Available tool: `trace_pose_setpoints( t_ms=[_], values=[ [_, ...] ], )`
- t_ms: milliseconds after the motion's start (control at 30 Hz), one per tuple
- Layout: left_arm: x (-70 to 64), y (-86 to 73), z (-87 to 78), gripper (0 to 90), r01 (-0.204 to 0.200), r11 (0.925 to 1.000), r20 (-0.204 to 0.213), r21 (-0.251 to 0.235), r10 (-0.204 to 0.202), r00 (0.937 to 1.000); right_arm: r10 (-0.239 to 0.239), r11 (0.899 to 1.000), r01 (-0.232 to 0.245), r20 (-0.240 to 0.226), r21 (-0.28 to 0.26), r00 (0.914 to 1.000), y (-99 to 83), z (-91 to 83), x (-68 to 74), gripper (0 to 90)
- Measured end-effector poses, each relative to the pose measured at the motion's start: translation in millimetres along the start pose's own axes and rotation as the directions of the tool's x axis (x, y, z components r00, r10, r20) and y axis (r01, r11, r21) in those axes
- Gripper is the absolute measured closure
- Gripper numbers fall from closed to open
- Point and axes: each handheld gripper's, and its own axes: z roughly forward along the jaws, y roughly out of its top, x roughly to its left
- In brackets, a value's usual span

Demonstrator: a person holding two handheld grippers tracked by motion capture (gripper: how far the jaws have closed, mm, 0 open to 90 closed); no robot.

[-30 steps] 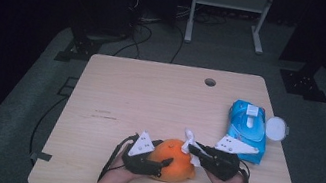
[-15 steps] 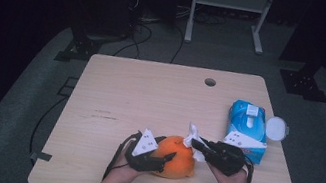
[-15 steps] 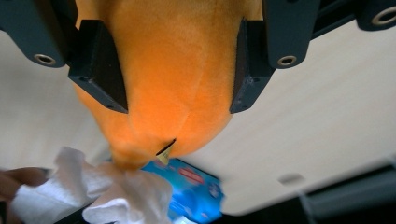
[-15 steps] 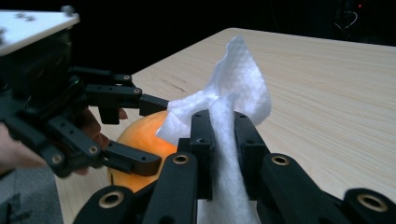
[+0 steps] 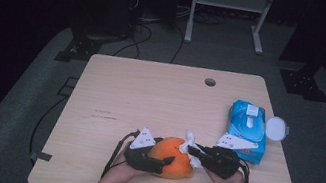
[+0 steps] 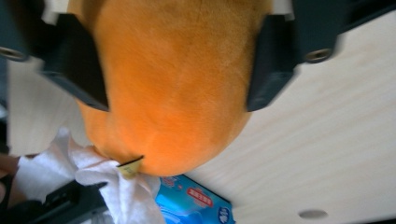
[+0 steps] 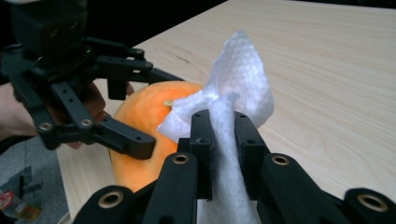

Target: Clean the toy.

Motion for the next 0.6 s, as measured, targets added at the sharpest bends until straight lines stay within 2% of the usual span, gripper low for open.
trace_pose_setpoints(
  t_ms=[33,67,100,133,167,233,267,300,333,367,400,467,500,533,600],
  values=[
    [-3.9,1.7,-0.9,34.3,-0.035,0.9991,-0.027,-0.022,0.034,0.999,0.003,1.0,-0.003,0.001,-0.006,1.0,1.6,-0.6,0.2,79.9],
    [-3.9,1.7,-0.9,35.9,-0.035,0.9991,-0.027,-0.022,0.034,0.999,-0.006,1.0,0.006,0.005,-0.017,1.0,3.5,-1.2,0.9,79.9],
    [-12.9,4.9,-2.1,36.5,-0.127,0.9896,-0.086,-0.068,0.121,0.9889,-0.018,1.0,0.018,0.007,-0.023,0.9998,5.9,-2.2,2.2,79.9],
    [-12.9,4.9,-2.1,36.6,-0.127,0.9896,-0.086,-0.068,0.121,0.9889,-0.028,0.999,0.028,0.004,-0.032,0.9996,8.1,-2.9,3.5,79.9],
    [-17.3,7.7,-2.6,36.2,-0.177,0.9816,-0.107,-0.071,0.169,0.9798,-0.037,0.999,0.037,0.008,-0.037,0.9993,9.4,-3.2,4.1,79.9],
    [-14.2,5.2,-1.7,33.3,-0.153,0.9864,-0.082,-0.061,0.148,0.9857,-0.028,0.999,0.028,0.012,-0.031,0.9995,8.3,-1.7,1.8,80.0],
    [-11.3,3.3,-1.3,29.9,-0.118,0.9914,-0.058,-0.056,0.115,0.9917,-0.016,1.0,0.016,0.008,-0.027,0.9998,5.5,-0.1,-1.6,80.0],
    [-11.3,3.3,-1.3,25.8,-0.118,0.9914,-0.058,-0.056,0.115,0.9917,-0.016,1.0,0.016,0.008,-0.027,0.9998,5.5,-0.1,-1.6,80.0],
    [-7.1,2.6,-2.2,23.4,-0.083,0.9954,-0.031,-0.046,0.082,0.9961,0.008,1.0,-0.008,0.004,-0.012,1.0,-1.0,3.1,-8.3,80.1],
    [-1.3,2.7,-3.4,23.4,-0.033,0.9984,-0.009,-0.047,0.032,0.9994,0.022,1.0,-0.022,0.001,-0.015,0.9998,-3.2,3.0,-10.8,80.1],
    [-1.6,2.7,-2.9,24.1,-0.03,0.9986,-0.013,-0.044,0.029,0.9995,0.032,0.999,-0.032,-0.002,-0.02,0.9995,-3.7,2.1,-11.9,80.1],
    [-7.5,2.7,-1.2,28.6,-0.073,0.9967,-0.027,-0.038,0.072,0.9971,0.014,1.0,-0.014,0.009,-0.019,0.9999,0.3,0.9,-4.5,80.1],
    [-7.5,2.7,-1.2,29.5,-0.073,0.9967,-0.027,-0.038,0.072,0.9971,0.014,1.0,-0.014,0.009,-0.019,0.9999,0.3,0.9,-4.5,80.1],
    [-14.8,3.4,-0.1,29.9,-0.108,0.9934,-0.028,-0.038,0.107,0.9939,-0.027,0.999,0.027,-0.015,-0.03,0.9995,5.8,1.6,8.3,80.1],
    [-17.6,3.4,-1.1,29.5,-0.13,0.991,-0.034,-0.032,0.129,0.991,-0.089,0.996,0.089,-0.005,-0.024,0.996,9.9,3.7,18.4,80.1]
  ],
)
